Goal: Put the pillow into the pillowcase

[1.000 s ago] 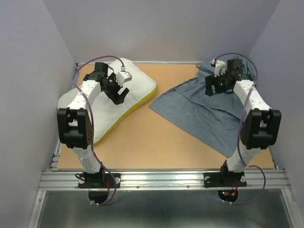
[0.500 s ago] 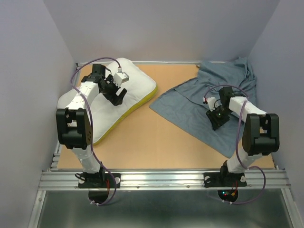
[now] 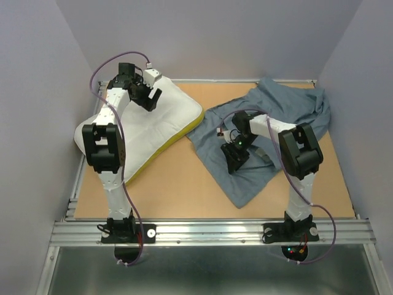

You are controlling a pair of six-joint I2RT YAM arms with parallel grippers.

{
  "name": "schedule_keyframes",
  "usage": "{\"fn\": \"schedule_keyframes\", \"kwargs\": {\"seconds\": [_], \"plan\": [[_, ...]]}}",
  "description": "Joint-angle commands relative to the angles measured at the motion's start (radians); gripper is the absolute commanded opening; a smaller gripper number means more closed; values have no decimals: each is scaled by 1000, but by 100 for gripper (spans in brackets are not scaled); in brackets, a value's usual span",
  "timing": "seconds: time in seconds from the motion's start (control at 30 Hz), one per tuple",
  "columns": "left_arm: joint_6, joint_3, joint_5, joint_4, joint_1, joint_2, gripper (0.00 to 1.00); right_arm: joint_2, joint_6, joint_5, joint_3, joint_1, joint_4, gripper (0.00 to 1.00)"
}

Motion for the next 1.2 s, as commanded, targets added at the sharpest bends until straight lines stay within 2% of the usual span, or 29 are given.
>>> {"fn": "schedule_keyframes", "kwargs": {"seconds": [0.0, 0.17, 0.37, 0.43, 0.47, 0.53, 0.57, 0.67, 0.87, 0.9, 1.03, 1.17], "plan": [[8, 116, 34, -24, -6, 108, 99, 39, 148, -297, 106, 23, 169, 57], [64, 177, 94, -81, -11, 253, 99, -107, 161, -331, 105, 24, 163, 70], [124, 87, 117, -116, -17, 294, 99, -296, 125, -96, 11, -6, 165, 75], [150, 74, 83, -133, -23, 304, 74, -330, 144, -14, 25, -43, 171, 78], [167, 77, 82, -150, -21, 301, 49, -336, 174, 22, 31, -59, 197, 78], [199, 80, 77, -173, -14, 277, 12, -328, 199, 151, 67, -97, 246, 78], [221, 80, 83, -177, -3, 236, 0, -318, 204, 198, 83, -108, 263, 76], [319, 103, 132, -234, 12, 163, 0, -275, 199, 335, 132, -122, 327, 71], [426, 189, 198, -364, 52, 8, 0, -158, 122, 347, 181, -122, 334, 70], [446, 192, 201, -392, 54, -18, 0, -158, 95, 338, 164, -119, 332, 72], [469, 147, 249, -418, 63, -90, 0, -155, 37, 345, 120, -108, 332, 78], [468, 82, 290, -406, 66, -160, 0, -164, -45, 419, 78, -80, 335, 77]]}}
